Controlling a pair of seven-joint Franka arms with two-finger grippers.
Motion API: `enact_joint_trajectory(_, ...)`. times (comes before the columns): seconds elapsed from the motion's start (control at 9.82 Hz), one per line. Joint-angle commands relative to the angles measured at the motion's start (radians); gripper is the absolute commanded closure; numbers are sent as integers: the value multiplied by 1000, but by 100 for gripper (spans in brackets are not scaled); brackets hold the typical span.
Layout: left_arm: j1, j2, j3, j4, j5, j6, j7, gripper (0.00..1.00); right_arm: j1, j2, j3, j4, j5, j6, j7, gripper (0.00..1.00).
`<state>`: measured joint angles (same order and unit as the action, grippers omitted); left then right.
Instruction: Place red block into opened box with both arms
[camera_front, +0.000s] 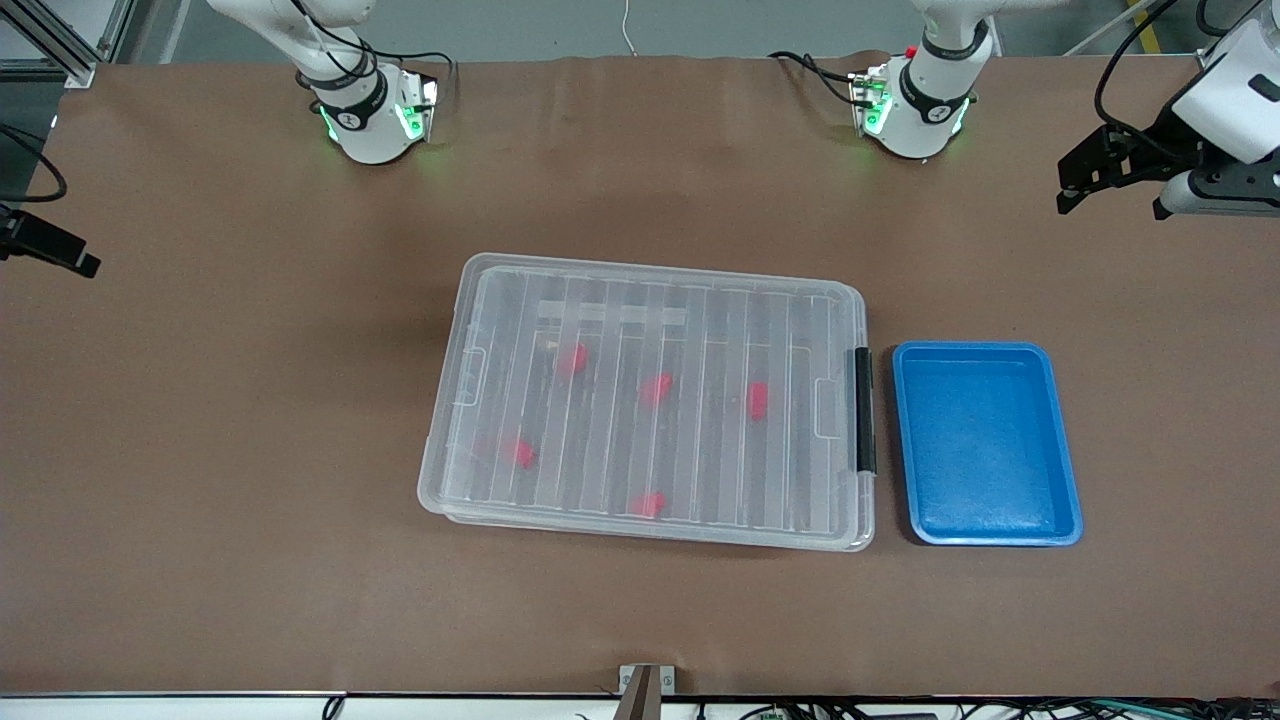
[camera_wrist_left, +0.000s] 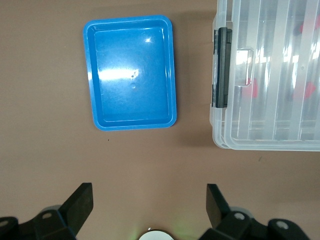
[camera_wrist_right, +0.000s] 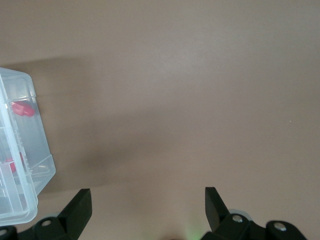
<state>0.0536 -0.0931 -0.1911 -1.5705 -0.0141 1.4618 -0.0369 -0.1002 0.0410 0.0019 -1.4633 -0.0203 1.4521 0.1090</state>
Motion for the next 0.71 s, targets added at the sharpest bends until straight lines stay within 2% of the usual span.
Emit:
enact_joint_trajectory(0.0,3,7,-7,-17,20,-6,12,0,-1,-64,-2,-84,-3,50,-5,0)
enact_joint_trajectory(0.61,3,13,-5,-11,20,-5,2,0,1,-62,-2,-80,-3,42,-6,0)
